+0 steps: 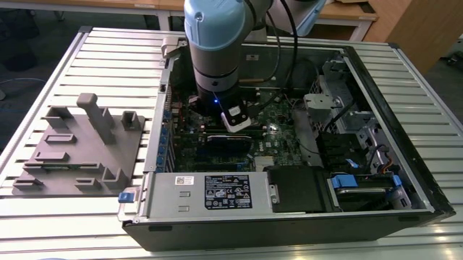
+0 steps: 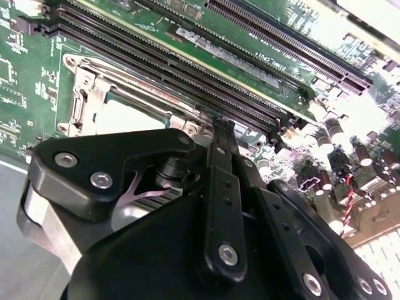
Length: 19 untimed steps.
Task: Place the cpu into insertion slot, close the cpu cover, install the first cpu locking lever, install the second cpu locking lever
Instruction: 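Install the second cpu locking lever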
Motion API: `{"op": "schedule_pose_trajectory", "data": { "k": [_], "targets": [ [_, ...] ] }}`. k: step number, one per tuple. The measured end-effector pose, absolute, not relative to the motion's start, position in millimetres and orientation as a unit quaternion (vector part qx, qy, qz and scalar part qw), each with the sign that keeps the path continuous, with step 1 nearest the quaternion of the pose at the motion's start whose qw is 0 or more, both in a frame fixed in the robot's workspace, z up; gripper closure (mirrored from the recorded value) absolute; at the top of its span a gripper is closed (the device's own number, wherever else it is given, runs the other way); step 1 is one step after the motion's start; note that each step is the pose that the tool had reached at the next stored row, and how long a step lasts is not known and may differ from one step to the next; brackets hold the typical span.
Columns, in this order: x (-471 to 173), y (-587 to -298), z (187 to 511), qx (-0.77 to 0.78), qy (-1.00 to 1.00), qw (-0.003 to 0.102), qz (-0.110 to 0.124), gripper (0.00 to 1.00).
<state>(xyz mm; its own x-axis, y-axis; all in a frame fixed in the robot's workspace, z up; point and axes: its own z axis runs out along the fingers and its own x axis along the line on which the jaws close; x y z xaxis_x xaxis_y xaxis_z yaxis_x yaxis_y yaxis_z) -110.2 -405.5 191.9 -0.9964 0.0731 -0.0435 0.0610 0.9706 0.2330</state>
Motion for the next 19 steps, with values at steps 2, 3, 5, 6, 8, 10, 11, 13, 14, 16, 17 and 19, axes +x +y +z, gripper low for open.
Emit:
{"op": "schedule_pose_trajectory", "data": {
  "k": [2, 3, 5, 6, 8, 10, 11, 13, 14, 16, 17, 19],
  "targets": [
    [-110.3, -405.5, 191.0, 0.034, 0.992, 0.026, 0.117, 0.89],
    [-110.3, -405.5, 190.8, 0.034, 0.992, 0.027, 0.117, 0.89],
    [-110.3, -405.5, 190.7, 0.034, 0.992, 0.027, 0.116, 0.89],
    [-110.2, -405.5, 190.6, 0.034, 0.992, 0.027, 0.115, 0.89],
    [-110.3, -405.6, 190.7, 0.034, 0.993, 0.027, 0.114, 0.89],
    [-110.2, -405.5, 191.0, 0.034, 0.993, 0.027, 0.114, 0.89],
    [-110.3, -405.6, 191.6, 0.034, 0.993, 0.027, 0.114, 0.89],
    [-110.2, -405.4, 193.8, 0.034, 0.993, 0.027, 0.114, 0.89],
    [-110.2, -405.5, 195.1, 0.034, 0.993, 0.027, 0.114, 0.89],
    [-110.3, -405.5, 198.2, 0.034, 0.993, 0.027, 0.114, 0.89],
    [-110.2, -405.5, 199.8, 0.034, 0.993, 0.027, 0.114, 0.89],
    [-110.2, -405.5, 202.9, 0.034, 0.993, 0.027, 0.114, 0.89]
  ]
}}
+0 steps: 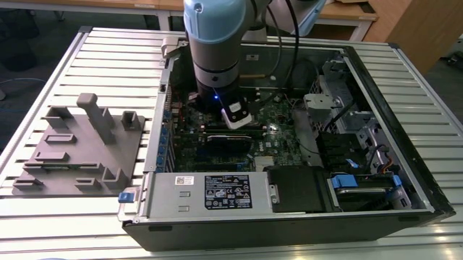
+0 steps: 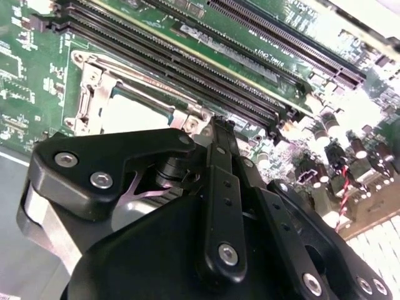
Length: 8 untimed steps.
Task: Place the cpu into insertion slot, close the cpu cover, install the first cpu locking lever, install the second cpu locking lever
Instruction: 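Install the second cpu locking lever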
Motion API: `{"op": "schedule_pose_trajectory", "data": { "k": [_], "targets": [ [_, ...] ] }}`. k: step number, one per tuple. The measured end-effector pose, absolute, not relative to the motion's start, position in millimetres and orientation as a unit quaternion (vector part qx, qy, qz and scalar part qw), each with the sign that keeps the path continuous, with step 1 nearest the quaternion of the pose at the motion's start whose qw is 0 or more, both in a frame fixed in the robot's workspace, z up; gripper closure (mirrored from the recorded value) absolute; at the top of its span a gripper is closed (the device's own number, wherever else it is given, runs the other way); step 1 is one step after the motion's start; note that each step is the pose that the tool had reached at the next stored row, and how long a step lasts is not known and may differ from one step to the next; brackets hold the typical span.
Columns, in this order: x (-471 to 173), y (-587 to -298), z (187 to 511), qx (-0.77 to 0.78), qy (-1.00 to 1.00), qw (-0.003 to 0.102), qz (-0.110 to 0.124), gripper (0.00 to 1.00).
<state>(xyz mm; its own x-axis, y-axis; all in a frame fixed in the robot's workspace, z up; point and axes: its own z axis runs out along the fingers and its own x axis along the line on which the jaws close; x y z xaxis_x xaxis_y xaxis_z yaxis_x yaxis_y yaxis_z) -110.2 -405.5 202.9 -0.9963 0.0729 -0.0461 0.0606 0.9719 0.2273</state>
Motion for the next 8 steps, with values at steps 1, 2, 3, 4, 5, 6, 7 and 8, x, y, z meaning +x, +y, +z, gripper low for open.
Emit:
{"op": "schedule_pose_trajectory", "data": {
  "k": [1, 2, 3, 4, 5, 6, 7, 8],
  "targets": [
    [-110.2, -405.5, 204.5, 0.034, 0.993, 0.027, 0.114, 0.89],
    [-110.2, -405.4, 206.0, 0.034, 0.993, 0.027, 0.114, 0.89],
    [-110.2, -405.4, 207.3, 0.034, 0.993, 0.027, 0.114, 0.89],
    [-110.2, -405.3, 208.6, 0.034, 0.993, 0.027, 0.114, 0.89],
    [-110.2, -405.3, 209.5, 0.034, 0.993, 0.027, 0.114, 0.89],
    [-110.2, -405.2, 209.5, 0.034, 0.993, 0.027, 0.114, 0.89],
    [-109.9, -405.1, 209.5, 0.034, 0.993, 0.027, 0.114, 0.89],
    [-109.0, -405.0, 209.6, 0.034, 0.993, 0.027, 0.114, 0.89]
  ]
}}
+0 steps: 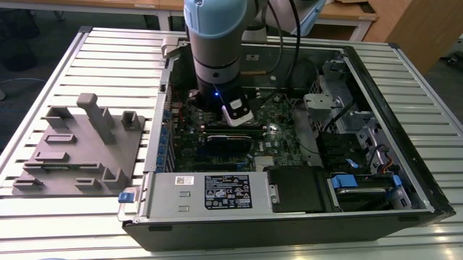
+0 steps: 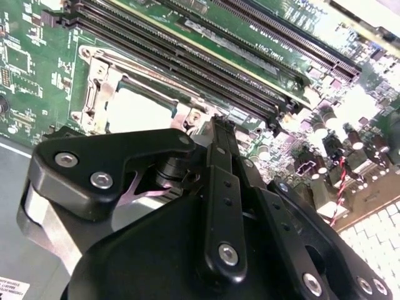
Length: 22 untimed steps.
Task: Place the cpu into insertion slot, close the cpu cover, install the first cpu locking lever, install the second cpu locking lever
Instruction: 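Install the second cpu locking lever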
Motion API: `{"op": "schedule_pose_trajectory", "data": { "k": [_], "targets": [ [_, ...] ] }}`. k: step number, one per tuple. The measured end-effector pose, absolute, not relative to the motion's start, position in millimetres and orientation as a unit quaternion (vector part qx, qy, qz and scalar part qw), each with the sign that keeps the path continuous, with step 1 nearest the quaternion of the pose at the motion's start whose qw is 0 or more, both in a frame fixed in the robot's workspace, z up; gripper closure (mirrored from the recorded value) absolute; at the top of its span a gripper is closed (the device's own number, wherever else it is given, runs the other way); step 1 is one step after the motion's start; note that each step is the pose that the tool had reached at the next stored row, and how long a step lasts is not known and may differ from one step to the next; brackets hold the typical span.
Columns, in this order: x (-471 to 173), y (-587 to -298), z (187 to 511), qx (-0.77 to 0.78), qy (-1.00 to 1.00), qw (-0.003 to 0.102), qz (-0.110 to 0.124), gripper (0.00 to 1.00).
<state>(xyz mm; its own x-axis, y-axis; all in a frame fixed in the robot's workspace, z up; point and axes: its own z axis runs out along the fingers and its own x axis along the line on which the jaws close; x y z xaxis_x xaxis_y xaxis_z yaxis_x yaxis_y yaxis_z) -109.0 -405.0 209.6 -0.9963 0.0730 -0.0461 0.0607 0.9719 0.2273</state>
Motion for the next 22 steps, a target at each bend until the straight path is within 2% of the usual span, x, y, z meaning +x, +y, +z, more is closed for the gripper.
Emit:
{"op": "schedule_pose_trajectory", "data": {
  "k": [14, 22],
  "targets": [
    [-79.8, -403.2, 209.5, 0.034, 0.993, 0.026, 0.111, 0.89],
    [-74.3, -388.0, 209.4, 0.034, 0.994, 0.027, 0.096, 0.89]
  ]
}}
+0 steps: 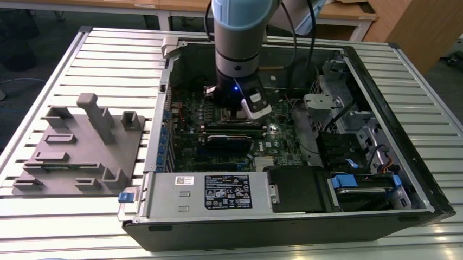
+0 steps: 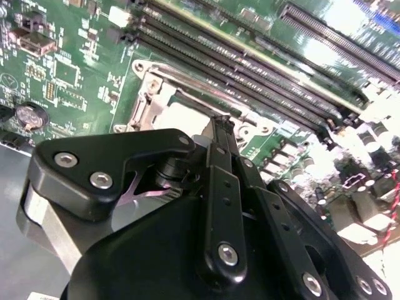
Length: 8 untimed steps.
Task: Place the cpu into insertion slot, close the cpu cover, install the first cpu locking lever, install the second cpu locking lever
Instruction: 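Install the second cpu locking lever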
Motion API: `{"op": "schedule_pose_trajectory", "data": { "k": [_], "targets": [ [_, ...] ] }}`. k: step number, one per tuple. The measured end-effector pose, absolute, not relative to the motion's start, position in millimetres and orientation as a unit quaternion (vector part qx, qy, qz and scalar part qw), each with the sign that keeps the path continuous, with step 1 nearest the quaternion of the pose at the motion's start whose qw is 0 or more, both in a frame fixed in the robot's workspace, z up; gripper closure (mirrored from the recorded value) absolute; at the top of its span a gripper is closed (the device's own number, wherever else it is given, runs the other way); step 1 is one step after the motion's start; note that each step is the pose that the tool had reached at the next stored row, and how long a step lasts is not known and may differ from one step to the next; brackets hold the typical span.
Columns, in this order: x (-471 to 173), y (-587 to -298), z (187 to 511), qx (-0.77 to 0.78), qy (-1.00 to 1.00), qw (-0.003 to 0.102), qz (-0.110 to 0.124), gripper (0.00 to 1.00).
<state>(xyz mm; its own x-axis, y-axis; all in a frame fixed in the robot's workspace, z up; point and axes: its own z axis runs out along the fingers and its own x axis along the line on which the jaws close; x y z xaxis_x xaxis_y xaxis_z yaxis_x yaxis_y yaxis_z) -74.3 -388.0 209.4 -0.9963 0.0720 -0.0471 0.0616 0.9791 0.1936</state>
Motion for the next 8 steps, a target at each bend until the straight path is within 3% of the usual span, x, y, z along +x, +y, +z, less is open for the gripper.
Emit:
{"op": "schedule_pose_trajectory", "data": {
  "k": [8],
  "targets": [
    [-71.6, -371.3, 209.3, 0.033, 0.997, 0.028, 0.07, 0.89]
  ]
}}
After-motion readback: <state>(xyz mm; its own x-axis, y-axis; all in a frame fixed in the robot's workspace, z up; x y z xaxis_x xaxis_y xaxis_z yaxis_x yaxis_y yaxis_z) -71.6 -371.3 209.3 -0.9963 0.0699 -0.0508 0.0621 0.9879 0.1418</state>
